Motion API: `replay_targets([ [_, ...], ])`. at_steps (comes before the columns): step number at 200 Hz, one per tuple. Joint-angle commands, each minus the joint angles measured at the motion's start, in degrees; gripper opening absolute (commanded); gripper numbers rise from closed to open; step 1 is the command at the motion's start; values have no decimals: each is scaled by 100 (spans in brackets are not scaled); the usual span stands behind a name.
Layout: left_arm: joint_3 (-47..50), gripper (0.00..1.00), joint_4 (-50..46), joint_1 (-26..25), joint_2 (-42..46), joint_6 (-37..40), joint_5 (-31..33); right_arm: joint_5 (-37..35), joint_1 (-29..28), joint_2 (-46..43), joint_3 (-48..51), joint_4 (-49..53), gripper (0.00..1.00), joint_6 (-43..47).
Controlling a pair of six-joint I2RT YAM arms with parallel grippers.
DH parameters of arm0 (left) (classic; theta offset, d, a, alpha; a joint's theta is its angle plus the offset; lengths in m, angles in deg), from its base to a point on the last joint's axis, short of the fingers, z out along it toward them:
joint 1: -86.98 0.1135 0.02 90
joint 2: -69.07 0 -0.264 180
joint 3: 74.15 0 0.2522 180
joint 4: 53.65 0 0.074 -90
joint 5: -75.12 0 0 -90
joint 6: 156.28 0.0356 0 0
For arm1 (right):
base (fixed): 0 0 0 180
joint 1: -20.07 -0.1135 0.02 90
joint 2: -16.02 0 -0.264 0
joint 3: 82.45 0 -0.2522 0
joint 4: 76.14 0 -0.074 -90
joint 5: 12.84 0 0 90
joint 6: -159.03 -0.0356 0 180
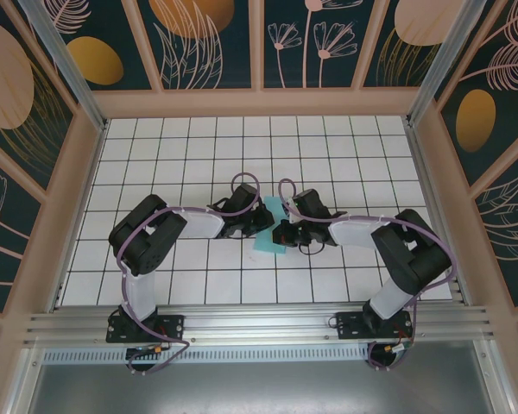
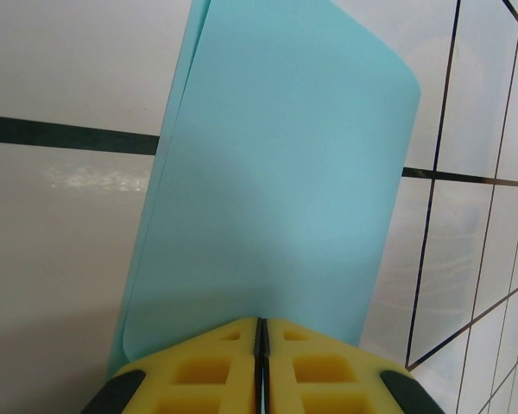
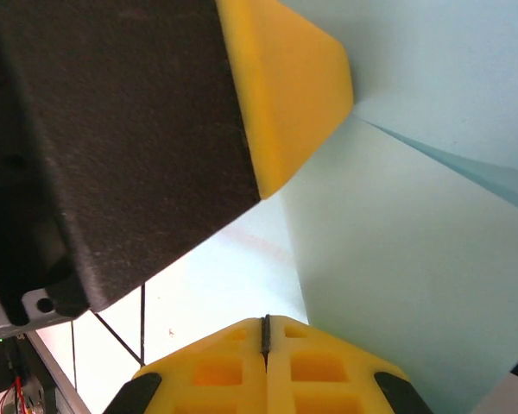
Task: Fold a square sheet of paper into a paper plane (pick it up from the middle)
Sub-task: Fold the triangle a second time at the center of the table.
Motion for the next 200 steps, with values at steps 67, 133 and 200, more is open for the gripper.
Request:
replay_targets([
  [67,109,13,-433,8,-227,116,145,164,149,384,138,170,6,282],
  [133,112,12,-433,8,-238,112,154,189,142,-29,121,502,8,344],
  [200,109,12,-433,5,-255,114,141,383,151,235,434,542,9,424],
])
